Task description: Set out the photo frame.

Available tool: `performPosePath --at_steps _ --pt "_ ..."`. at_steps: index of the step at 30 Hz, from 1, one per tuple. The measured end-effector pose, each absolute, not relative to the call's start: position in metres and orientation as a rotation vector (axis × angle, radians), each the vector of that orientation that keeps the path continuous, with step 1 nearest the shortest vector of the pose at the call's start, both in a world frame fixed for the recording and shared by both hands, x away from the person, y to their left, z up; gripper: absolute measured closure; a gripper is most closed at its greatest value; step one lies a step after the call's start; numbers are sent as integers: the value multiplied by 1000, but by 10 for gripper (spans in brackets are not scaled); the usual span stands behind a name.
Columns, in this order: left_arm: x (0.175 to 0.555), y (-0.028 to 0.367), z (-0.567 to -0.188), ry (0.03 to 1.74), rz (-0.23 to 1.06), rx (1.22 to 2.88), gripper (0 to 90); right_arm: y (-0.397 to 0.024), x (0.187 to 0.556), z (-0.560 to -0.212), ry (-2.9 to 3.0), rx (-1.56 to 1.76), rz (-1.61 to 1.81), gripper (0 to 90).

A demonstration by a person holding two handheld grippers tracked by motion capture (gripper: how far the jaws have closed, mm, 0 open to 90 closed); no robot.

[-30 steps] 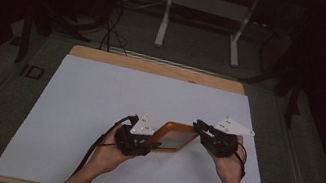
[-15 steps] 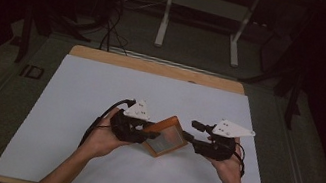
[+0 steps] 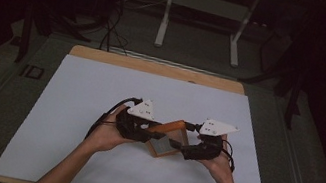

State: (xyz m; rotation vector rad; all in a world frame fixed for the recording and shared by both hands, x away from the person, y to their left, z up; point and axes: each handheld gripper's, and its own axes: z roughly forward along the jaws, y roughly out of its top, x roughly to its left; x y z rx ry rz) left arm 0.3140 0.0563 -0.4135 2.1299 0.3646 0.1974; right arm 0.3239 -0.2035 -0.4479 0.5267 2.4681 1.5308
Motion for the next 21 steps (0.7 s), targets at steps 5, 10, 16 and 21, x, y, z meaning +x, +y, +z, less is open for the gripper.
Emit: performPosePath --at_steps 5,10,16,21 --pt "318 60 -415 362 179 2114 685 -201 322 -448 2479 504 1514 234" --pt "321 62 -416 367 187 2102 673 -199 319 -447 2482 473 1452 259" --pt "320 66 -419 393 176 2071 646 -204 317 -445 2453 479 1426 457" --pt "321 70 -421 426 164 2059 617 -207 316 -444 2446 479 1422 546"
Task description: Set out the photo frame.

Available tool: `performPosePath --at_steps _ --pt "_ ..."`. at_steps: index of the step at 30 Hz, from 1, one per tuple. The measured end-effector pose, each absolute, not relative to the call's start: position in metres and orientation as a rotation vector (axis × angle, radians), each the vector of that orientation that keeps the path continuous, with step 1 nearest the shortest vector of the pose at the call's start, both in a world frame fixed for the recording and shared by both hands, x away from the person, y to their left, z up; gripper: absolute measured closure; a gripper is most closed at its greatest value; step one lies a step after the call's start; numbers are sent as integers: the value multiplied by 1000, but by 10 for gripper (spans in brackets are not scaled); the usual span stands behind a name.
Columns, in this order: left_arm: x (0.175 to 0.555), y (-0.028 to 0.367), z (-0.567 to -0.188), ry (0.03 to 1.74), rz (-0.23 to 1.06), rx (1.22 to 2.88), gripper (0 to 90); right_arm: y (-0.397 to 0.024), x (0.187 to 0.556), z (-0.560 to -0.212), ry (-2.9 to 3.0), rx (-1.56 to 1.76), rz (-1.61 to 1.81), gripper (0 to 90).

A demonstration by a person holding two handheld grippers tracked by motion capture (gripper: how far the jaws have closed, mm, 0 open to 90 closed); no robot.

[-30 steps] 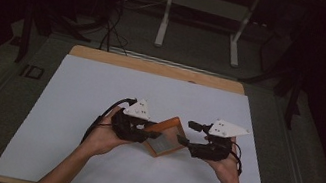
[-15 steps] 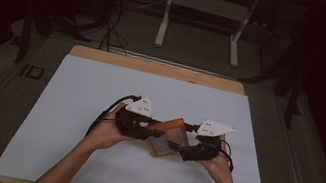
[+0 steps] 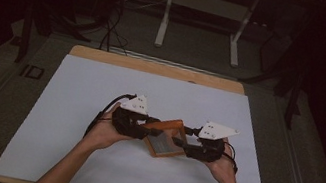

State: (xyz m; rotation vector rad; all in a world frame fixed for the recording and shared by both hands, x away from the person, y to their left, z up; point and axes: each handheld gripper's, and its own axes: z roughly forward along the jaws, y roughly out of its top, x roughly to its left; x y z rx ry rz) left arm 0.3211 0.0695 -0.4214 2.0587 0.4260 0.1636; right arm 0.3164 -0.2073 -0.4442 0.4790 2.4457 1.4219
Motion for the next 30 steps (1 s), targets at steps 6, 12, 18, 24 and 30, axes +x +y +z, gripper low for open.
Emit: performPosePath --at_steps 6,12,18,24,30 --pt "325 78 -424 500 149 2014 542 -210 316 -444 2451 476 1392 600" --pt "328 94 -426 580 116 1922 452 -212 315 -444 2451 479 1398 646" --pt "324 113 -432 615 119 1849 390 -210 314 -441 2465 463 1401 667" --pt "322 124 -443 648 127 1814 336 -211 314 -442 2466 467 1409 669" --pt "328 114 -462 662 136 1840 290 -210 312 -442 2462 449 1407 669"
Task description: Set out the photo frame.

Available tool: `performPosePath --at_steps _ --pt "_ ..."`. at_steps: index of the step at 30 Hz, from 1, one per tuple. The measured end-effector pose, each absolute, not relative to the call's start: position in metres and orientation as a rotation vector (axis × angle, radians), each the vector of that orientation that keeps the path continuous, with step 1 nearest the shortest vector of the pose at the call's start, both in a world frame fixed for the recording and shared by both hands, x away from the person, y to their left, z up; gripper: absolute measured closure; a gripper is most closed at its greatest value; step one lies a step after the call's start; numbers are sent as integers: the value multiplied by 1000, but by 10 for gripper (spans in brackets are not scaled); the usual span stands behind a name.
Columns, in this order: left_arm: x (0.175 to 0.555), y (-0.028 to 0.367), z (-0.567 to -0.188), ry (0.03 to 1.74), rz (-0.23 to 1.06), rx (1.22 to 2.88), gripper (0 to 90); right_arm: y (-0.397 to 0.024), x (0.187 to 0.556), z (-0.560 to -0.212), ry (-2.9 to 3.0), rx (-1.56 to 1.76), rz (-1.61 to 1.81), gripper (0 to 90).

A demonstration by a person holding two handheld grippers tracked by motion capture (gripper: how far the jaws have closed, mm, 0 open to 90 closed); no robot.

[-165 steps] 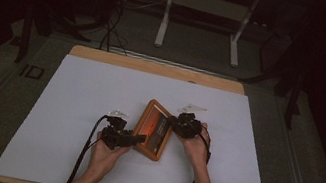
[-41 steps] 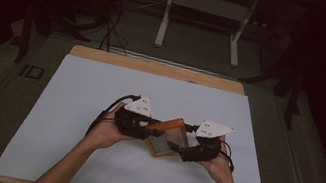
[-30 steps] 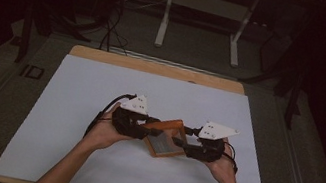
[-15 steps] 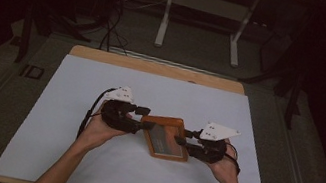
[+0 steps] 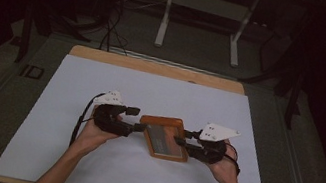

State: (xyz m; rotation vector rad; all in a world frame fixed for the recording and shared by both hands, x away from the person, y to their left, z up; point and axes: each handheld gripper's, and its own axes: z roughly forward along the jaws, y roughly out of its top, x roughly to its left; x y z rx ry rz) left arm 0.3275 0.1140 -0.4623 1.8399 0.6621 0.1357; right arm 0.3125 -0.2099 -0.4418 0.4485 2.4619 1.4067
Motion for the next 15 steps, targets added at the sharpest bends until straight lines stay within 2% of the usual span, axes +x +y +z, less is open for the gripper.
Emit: performPosePath --at_steps 8,15 --pt "330 87 -488 656 108 1921 275 -212 313 -443 2458 446 1413 668" --pt "328 76 -500 646 78 1941 340 -213 312 -444 2458 446 1415 669"
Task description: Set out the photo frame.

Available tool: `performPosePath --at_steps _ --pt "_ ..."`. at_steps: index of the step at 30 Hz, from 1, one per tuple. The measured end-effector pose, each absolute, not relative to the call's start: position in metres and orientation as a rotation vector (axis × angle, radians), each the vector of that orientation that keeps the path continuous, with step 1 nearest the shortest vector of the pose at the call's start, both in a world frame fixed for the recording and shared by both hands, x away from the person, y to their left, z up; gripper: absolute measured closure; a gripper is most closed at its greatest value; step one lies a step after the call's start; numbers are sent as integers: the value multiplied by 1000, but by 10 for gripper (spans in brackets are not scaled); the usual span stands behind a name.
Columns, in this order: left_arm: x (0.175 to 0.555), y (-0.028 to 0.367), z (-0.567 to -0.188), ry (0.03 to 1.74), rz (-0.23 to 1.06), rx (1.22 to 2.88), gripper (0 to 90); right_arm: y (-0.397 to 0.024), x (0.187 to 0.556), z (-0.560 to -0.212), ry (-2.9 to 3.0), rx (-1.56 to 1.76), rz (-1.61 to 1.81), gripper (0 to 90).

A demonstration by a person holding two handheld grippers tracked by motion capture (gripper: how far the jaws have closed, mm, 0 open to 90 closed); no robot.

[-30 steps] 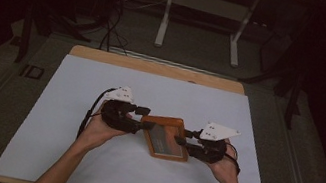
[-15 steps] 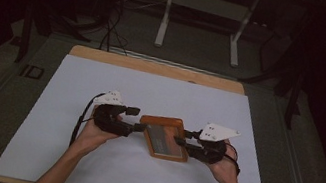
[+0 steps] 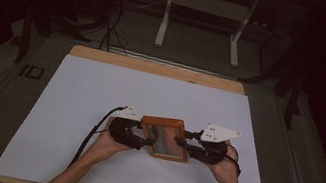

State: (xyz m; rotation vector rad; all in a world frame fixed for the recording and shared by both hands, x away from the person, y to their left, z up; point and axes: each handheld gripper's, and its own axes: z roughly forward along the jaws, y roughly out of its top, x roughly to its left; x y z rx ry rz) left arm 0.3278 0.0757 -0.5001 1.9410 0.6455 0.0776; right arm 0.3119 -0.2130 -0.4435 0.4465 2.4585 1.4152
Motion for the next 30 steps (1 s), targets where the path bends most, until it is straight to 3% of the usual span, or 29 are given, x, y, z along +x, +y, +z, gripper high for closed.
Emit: performPosePath --at_steps 4,10,30 --pt "326 72 -505 642 63 1954 387 -214 312 -444 2464 448 1418 670" --pt "321 65 -507 625 81 1985 538 -217 313 -445 2469 477 1423 670" --pt "315 65 -500 629 114 2023 608 -219 312 -445 2481 479 1405 642"
